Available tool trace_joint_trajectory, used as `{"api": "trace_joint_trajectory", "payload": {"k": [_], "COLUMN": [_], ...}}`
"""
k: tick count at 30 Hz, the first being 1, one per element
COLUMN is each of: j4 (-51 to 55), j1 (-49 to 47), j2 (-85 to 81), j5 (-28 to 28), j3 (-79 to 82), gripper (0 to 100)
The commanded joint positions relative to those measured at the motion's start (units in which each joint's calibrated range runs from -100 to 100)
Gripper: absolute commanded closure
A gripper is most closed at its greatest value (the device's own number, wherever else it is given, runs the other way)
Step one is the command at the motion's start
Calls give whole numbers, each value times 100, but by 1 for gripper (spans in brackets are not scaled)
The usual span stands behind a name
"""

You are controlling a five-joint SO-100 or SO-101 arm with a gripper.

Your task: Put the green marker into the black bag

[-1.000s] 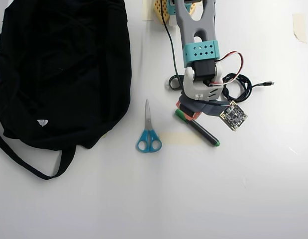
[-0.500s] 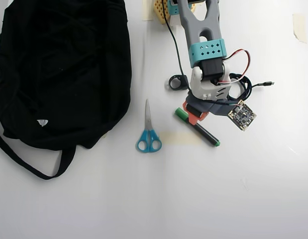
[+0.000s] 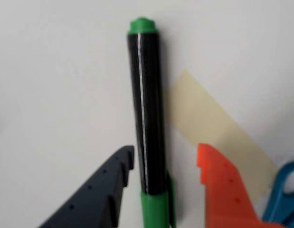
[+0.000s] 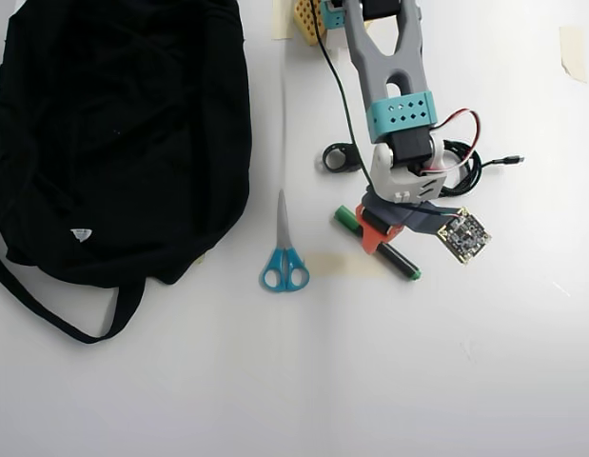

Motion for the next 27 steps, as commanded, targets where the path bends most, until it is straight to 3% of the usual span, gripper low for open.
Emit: {"api": "trace_joint_trajectory", "payload": {"k": [1,14,27], "j4": [-28,816,953], "j1": [-95,-184,-177], "j2": [-47,-163,-64], "j5": [-134,-338,39], "j3": [-400,-418,-418], "gripper": [82,83,82]}}
